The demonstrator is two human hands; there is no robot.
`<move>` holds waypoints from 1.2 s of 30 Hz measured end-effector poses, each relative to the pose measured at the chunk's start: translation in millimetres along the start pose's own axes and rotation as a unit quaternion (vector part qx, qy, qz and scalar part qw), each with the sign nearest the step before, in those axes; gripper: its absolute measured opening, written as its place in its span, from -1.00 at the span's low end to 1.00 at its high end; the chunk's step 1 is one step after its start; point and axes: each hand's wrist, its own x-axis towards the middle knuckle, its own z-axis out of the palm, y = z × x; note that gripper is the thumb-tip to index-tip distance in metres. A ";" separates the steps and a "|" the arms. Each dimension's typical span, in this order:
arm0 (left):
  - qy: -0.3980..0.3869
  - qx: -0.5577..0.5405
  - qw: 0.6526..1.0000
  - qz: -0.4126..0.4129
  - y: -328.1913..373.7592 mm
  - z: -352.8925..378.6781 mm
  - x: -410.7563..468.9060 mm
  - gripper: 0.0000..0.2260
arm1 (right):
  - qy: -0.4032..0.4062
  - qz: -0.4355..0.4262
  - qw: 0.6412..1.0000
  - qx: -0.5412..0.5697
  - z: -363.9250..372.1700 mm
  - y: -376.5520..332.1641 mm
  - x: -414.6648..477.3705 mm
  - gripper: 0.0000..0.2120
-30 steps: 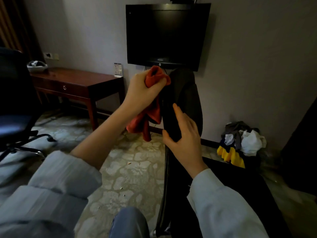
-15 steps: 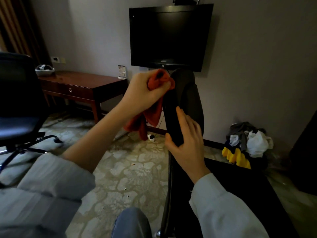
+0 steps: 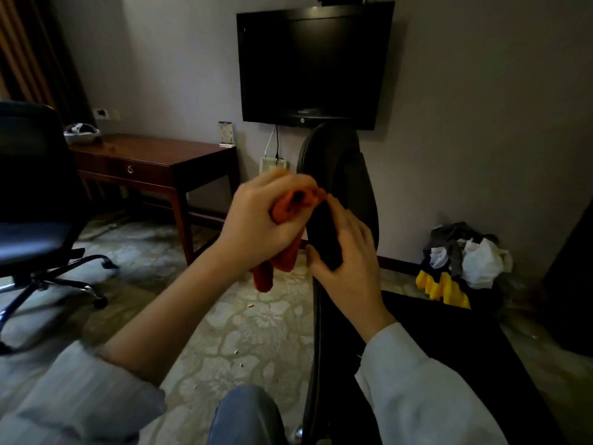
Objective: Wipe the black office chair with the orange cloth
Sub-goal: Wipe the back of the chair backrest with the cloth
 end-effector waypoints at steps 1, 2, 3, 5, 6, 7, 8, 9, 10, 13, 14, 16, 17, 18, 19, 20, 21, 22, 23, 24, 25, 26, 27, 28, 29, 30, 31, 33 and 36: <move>-0.007 0.029 0.999 0.019 -0.9 5.0 -11.4 -0.80 | -0.003 0.006 1.000 0.013 -1.1 0.4 -0.2 -0.33; -0.011 0.052 0.998 0.035 -1.7 10.1 -21.9 -0.78 | -0.005 0.011 1.000 0.026 -2.2 0.8 -0.7 -0.32; -0.008 0.072 0.996 0.053 -2.3 14.9 -30.2 -0.77 | -0.009 0.012 0.999 0.036 -2.9 1.6 -1.5 -0.30; 0.020 0.117 0.988 0.096 -3.2 20.0 -36.9 -0.79 | -0.010 0.008 0.999 0.038 -3.7 3.8 -3.6 -0.30; 0.037 0.145 0.982 0.117 -3.2 20.2 -34.9 -0.81 | -0.010 0.008 0.999 0.037 -3.9 4.9 -4.3 -0.30; 0.056 0.173 0.975 0.132 -2.9 19.6 -30.2 -0.83 | -0.012 0.011 0.999 0.037 -4.0 6.4 -4.2 -0.31; 0.078 0.197 0.968 0.137 -2.0 18.1 -23.1 -0.84 | -0.016 0.014 0.999 0.036 -3.9 7.6 -3.5 -0.32; 0.102 0.216 0.962 0.130 -1.0 16.6 -15.1 -0.86 | -0.022 0.016 0.999 0.034 -3.8 8.5 -2.5 -0.33; 0.127 0.228 0.959 0.111 0.2 15.5 -7.3 -0.84 | -0.029 0.018 0.999 0.032 -3.8 9.0 -1.6 -0.33; 0.172 0.231 0.957 0.035 5.2 16.8 5.1 -0.81 | -0.055 0.017 0.997 0.051 -5.5 11.4 -1.9 -0.36; 0.168 0.221 0.961 0.018 7.1 18.2 4.0 -0.80 | -0.067 0.017 0.996 0.063 -7.4 12.8 -2.7 -0.37; 0.153 0.206 0.967 0.002 9.8 19.2 -1.0 -0.77 | -0.096 0.020 0.991 0.092 -11.6 16.6 -3.5 -0.42; 0.147 0.203 0.968 0.000 10.2 18.5 -3.7 -0.76 | -0.108 0.025 0.988 0.107 -13.5 18.9 -4.1 -0.44; 0.144 0.200 0.969 0.000 10.2 17.3 -5.8 -0.75 | -0.115 0.030 0.986 0.120 -15.2 21.2 -4.8 -0.47; 0.144 0.196 0.970 0.004 10.0 16.8 -8.1 -0.75 | -0.118 0.036 0.984 0.132 -16.5 24.2 -6.0 -0.50; 0.142 0.192 0.971 0.013 9.0 18.0 -11.3 -0.75 | -0.119 0.045 0.982 0.140 -17.6 28.2 -7.7 -0.51; 0.134 0.193 0.972 0.030 7.8 20.9 -16.2 -0.76 | -0.119 0.056 0.981 0.145 -18.0 32.7 -9.7 -0.52; 0.121 0.197 0.972 0.052 6.1 26.0 -23.7 -0.78 | -0.120 0.070 0.979 0.149 -18.0 37.4 -11.9 -0.52; 0.105 0.201 0.971 0.072 4.2 33.1 -33.6 -0.80 | -0.124 0.086 0.977 0.154 -17.7 41.9 -14.0 -0.51; 0.088 0.202 0.971 0.088 2.4 40.3 -44.8 -0.80 | -0.132 0.099 0.974 0.157 -17.5 45.5 -16.0 -0.49; 0.070 0.200 0.973 0.096 0.4 47.1 -56.0 -0.80 | -0.142 0.106 0.972 0.157 -17.4 48.2 -17.3 -0.48; 0.056 0.198 0.974 0.098 -1.6 52.3 -65.7 -0.79 | -0.155 0.108 0.970 0.153 -18.0 49.1 -18.0 -0.46; 0.045 0.196 0.975 0.099 -2.6 55.7 -72.7 -0.79 | -0.167 0.110 0.968 0.149 -19.1 48.9 -18.0 -0.45; 0.038 0.200 0.974 0.103 -3.7 56.7 -75.4 -0.79 | -0.176 0.111 0.967 0.149 -20.3 47.9 -17.4 -0.44; 0.036 0.210 0.971 0.112 -4.8 55.1 -73.5 -0.80 | -0.181 0.115 0.965 0.150 -21.6 46.4 -16.2 -0.44; 0.042 0.222 0.966 0.123 -5.9 52.1 -67.3 -0.81 | -0.184 0.121 0.964 0.150 -22.6 45.4 -15.1 -0.44; 0.059 0.234 0.961 0.132 -7.4 47.2 -57.0 -0.82 | -0.183 0.125 0.963 0.150 -22.8 44.4 -14.0 -0.43; 0.113 0.238 0.956 0.127 -11.5 35.3 -30.9 -0.81 | -0.182 0.128 0.965 0.136 -21.2 43.0 -12.2 -0.43; 0.144 0.212 0.963 0.080 -15.4 27.4 -5.4 -0.83 | -0.179 0.122 0.969 0.121 -18.7 42.9 -9.1 -0.44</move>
